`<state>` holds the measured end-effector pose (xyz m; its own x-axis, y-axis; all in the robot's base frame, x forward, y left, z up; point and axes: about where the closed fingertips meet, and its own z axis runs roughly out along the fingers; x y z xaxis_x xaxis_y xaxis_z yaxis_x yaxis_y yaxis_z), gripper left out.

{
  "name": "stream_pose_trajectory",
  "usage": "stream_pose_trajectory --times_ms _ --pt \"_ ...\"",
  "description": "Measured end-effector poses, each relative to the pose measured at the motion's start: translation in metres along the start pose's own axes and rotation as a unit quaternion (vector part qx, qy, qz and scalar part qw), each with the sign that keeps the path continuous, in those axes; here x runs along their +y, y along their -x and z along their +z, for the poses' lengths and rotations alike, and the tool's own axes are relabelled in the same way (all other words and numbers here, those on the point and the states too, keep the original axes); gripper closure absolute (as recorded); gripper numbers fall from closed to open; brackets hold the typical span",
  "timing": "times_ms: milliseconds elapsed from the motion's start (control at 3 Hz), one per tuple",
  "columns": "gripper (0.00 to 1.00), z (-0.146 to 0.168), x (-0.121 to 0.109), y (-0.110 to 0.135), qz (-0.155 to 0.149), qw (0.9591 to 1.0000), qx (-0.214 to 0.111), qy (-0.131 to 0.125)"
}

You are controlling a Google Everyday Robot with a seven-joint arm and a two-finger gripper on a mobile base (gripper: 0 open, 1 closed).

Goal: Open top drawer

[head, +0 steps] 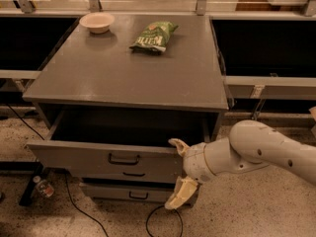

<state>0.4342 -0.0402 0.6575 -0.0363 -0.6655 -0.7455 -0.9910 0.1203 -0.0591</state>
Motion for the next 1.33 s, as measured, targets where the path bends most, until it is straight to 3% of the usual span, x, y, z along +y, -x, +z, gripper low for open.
stream_pose_trajectory --times_ms 333,667,1000,1333 --pt "0.0 -0.004 0.004 0.001 0.0 1.0 -0.002 0.004" --pt "0.0 -0.019 0.029 -0.011 -0.006 0.9997 -0.011 0.02" --pt "0.0 -0.019 0.029 -0.01 -0.007 0.9997 -0.011 0.02" --pt "0.0 -0.015 0.002 -0.001 0.001 0.9997 -0.025 -0.001"
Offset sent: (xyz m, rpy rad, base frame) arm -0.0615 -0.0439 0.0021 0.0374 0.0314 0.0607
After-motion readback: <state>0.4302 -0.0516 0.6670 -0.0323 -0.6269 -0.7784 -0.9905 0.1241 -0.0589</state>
